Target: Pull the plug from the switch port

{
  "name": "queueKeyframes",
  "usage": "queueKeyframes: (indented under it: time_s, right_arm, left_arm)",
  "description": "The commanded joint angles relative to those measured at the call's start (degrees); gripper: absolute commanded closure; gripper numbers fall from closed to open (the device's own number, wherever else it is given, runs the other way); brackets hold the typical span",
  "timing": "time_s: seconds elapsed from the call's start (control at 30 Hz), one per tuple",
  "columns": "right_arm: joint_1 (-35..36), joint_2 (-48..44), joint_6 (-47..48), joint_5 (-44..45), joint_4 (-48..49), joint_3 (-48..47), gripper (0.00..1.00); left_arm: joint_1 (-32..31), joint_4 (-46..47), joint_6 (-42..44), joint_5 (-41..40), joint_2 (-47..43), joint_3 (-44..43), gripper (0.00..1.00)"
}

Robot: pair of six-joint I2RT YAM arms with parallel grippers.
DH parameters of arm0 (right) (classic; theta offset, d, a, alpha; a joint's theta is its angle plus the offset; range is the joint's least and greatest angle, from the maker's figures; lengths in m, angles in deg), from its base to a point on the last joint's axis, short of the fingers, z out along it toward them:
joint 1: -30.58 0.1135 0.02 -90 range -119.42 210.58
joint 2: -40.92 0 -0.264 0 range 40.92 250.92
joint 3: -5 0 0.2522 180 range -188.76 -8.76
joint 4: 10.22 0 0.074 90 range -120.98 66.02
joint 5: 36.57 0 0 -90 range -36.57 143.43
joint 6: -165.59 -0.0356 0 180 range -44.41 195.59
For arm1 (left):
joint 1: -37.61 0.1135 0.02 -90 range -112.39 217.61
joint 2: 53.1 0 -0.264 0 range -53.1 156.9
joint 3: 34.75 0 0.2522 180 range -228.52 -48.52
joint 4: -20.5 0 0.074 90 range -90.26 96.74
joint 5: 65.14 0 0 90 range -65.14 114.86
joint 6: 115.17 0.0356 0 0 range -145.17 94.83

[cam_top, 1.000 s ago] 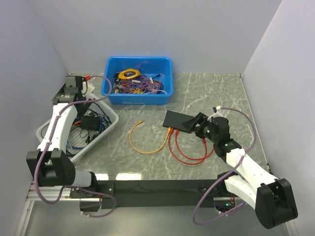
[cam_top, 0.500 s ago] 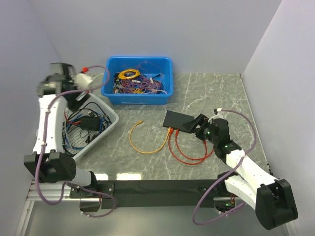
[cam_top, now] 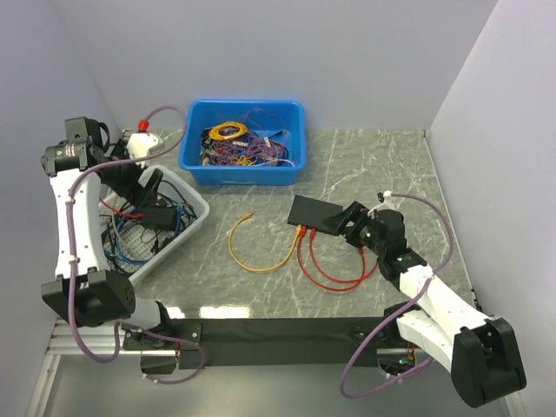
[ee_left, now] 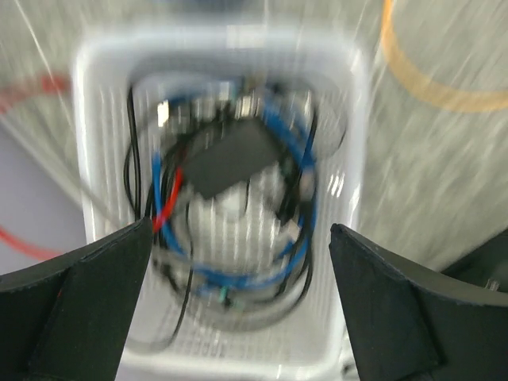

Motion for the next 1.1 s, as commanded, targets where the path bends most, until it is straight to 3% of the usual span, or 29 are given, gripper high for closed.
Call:
queueKeyframes:
  time_s: [0.0, 0.07, 0.13, 0.23, 0.33, 0.47, 0.53, 0.77, 1.07]
  right_arm:
    - [0.47, -0.94, 0.1, 0.41, 2.23, -0.17, 0.19]
    - [0.47, -0.33, -0.86, 0.14, 3.28, 0.45, 0.19]
    - [0.56, 0.46, -2.35, -1.17, 6.53, 2.02, 0.2]
    - [1.7, 3.53, -5.61, -1.36, 10.32, 2.91, 0.22]
    - [4.07, 5.38, -6.4, 2.67, 10.58, 2.73, 0.23]
    - [4.87, 10.21, -9.48, 4.1, 14.62, 3.79, 0.27]
    - [5.48, 12.93, -10.97, 4.8, 16.82, 4.14, 0.3]
    - [6.19, 22.17, -14.49, 5.51, 23.5, 4.49, 0.39]
    - [6.45, 32.1, -19.41, 6.47, 31.76, 5.28, 0.48]
  left_arm:
    - [-0.06, 4.92, -5.81, 15.48, -3.13, -2.85, 0.01]
    - [-3.11, 15.33, -15.29, 15.86, -3.93, -0.22, 0.01]
    - [-7.95, 20.91, -23.21, 11.14, -4.55, 4.09, 0.01]
    - [-23.65, 27.78, -28.32, 8.21, -3.32, 8.49, 0.01]
    - [-30.54, 34.81, -33.86, 7.42, 0.72, 9.99, 0.01]
    - [-42.76, 41.85, -36.68, -3.54, 6.96, 9.3, 0.01]
    - [-47.23, 43.26, -37.21, -4.71, 11.7, 7.36, 0.01]
    - [-52.62, 45.63, -40.01, -6.73, 27.6, 1.82, 0.01]
    - [-53.94, 51.09, -41.78, -9.02, 34.91, 2.08, 0.01]
